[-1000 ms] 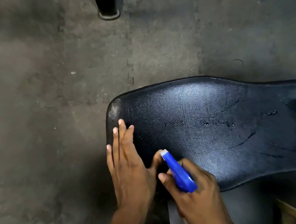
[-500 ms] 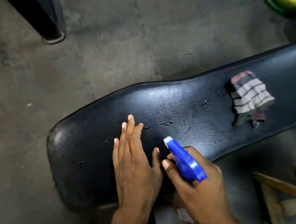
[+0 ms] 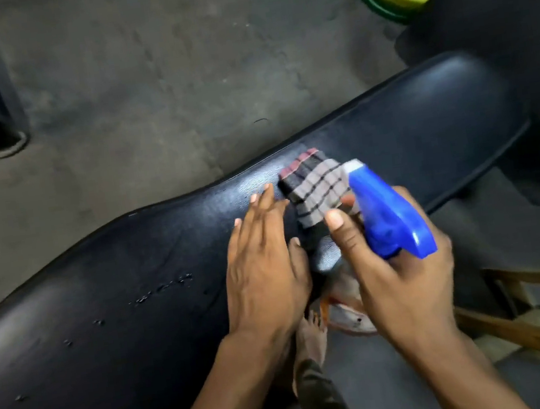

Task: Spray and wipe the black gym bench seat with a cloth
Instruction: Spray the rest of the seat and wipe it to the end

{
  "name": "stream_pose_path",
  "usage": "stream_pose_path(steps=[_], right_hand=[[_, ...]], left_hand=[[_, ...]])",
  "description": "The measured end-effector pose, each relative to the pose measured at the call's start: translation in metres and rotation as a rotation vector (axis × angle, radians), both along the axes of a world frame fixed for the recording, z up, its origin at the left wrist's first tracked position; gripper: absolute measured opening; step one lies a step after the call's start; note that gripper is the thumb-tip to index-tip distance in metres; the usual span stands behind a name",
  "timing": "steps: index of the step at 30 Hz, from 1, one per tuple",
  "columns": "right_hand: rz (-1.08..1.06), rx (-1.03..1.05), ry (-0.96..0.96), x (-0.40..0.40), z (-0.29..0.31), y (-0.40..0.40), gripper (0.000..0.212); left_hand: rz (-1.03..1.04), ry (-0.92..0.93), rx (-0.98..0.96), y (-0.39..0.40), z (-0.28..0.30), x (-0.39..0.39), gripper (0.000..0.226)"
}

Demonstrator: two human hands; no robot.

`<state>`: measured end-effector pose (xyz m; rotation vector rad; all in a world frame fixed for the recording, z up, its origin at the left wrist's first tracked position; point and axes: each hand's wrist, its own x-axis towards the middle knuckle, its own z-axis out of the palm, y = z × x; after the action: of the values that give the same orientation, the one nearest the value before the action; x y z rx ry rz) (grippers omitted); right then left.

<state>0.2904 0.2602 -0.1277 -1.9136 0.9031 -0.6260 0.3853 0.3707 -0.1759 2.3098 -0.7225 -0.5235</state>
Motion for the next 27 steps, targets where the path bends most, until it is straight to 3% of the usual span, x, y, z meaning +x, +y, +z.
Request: stream_pose_path(steps=[6,10,12,18,20,23,27], right_hand=[[-0.124,-0.12,-0.205,0.002,0.03,-0.094,0.062],[-0.145,0.002,-0.39,0.016,0.02,-0.135,0.045],[-0.171,-0.001,-0.415,0.021,0.015,-0.148,0.049],[-0.155,-0.052,-0.34,0.019,-0.004,-0.166,0.077],[-0.166,-0.046,-0.259,0.017,-0.009,-0.17,0.072],[-0.183,-0.017,-0.169,0.013,-0.019,-0.174,0.049],[-0.186,-0.018,-0.062,0.007,-0.027,-0.179,0.069]], left_hand=[[-0.122,-0.035,0.087,-0.058,-0.007,-0.01,0.057],[-0.192,-0.04,0.104,-0.088,-0.014,-0.022,0.059],[-0.205,-0.037,0.099,-0.1,-0.017,-0.028,0.06],[-0.257,-0.04,0.115,-0.123,-0.028,-0.038,0.056],[-0.256,-0.053,0.118,-0.13,-0.029,-0.038,0.057],[-0.267,-0.07,0.114,-0.141,-0.029,-0.037,0.059],[-0.283,-0.075,0.123,-0.153,-0.03,-0.036,0.064]])
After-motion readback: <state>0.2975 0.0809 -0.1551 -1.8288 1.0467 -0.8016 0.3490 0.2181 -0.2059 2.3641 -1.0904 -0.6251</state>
